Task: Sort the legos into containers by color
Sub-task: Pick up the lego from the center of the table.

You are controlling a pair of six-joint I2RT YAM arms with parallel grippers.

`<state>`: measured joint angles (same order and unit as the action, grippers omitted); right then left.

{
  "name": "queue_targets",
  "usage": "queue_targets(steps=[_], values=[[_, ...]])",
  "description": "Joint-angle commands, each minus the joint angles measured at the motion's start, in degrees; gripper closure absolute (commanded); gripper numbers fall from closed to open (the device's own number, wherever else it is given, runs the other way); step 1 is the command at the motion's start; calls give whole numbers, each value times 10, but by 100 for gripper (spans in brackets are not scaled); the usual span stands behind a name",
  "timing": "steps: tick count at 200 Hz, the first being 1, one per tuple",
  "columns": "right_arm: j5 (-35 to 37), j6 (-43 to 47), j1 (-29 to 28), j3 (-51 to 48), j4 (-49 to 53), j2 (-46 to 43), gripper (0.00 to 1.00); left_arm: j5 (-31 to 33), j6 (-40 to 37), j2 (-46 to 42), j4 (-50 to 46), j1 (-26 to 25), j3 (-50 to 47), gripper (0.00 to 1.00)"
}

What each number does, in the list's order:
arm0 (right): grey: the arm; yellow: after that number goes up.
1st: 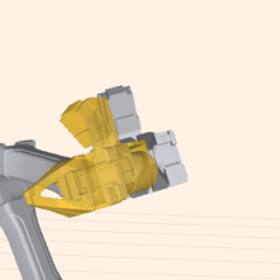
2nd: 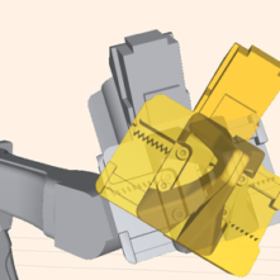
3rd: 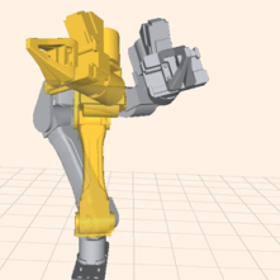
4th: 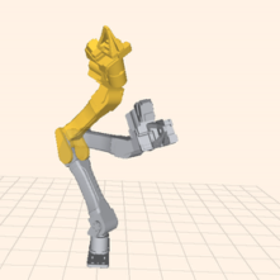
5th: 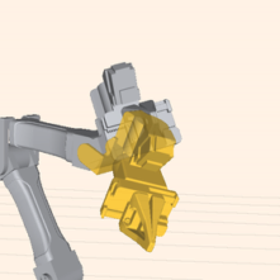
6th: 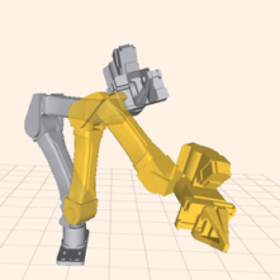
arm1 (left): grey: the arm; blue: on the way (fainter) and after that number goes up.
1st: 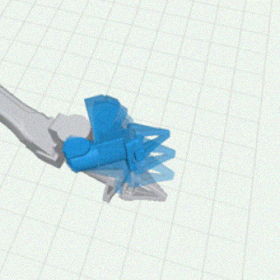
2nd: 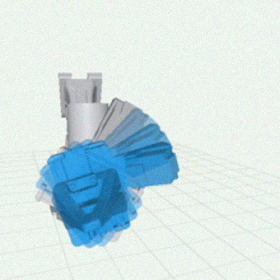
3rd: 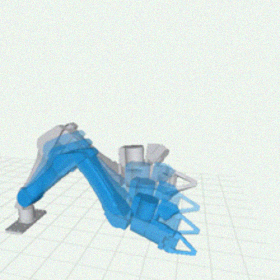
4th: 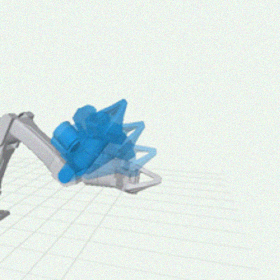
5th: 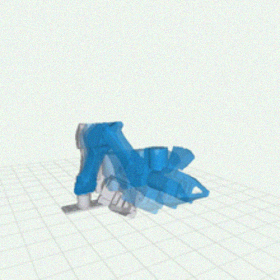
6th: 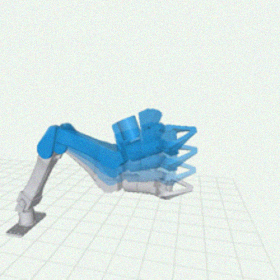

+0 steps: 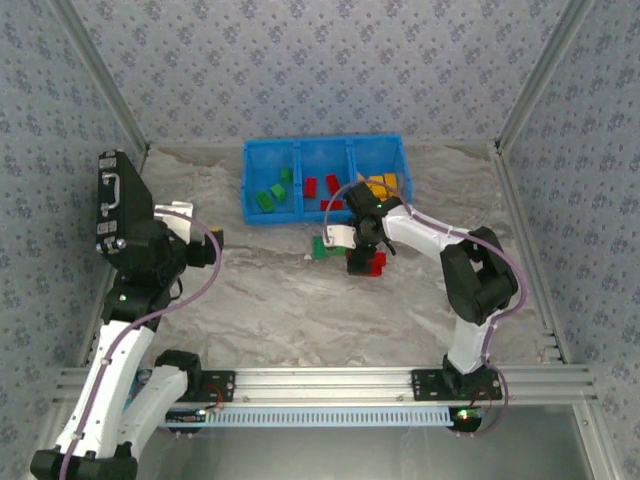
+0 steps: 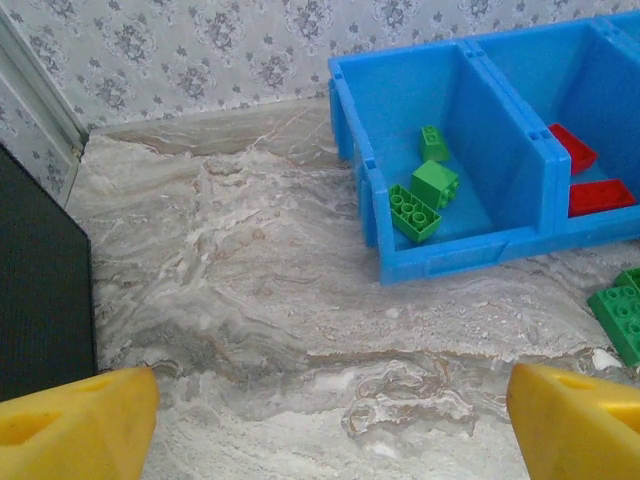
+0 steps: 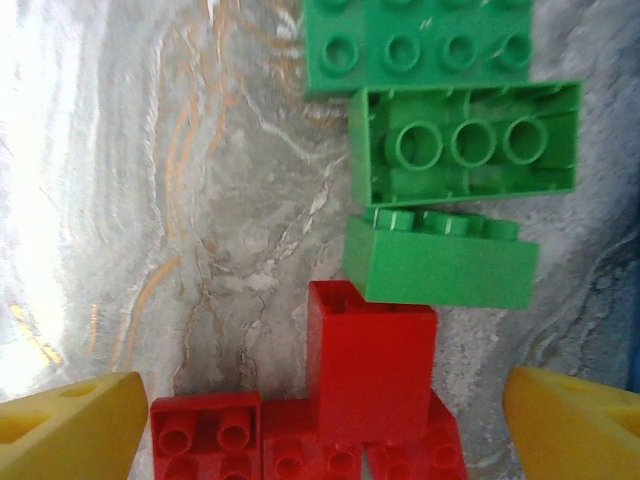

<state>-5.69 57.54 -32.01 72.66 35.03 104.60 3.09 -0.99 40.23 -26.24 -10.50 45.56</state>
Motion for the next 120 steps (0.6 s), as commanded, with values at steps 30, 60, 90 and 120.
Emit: queue_targets(steps=[30,60,90,120], values=[[24,24,10,-36,-77,20,12,18,-11,6,32,1,8,10],[8,20,12,-22,-77,36,17,24,-13,8,33,1,7,10],[4,18,14,-4,-62,52,29,26,-13,12,37,1,6,9],[9,19,14,-2,-53,55,56,25,-13,16,44,1,2,9]])
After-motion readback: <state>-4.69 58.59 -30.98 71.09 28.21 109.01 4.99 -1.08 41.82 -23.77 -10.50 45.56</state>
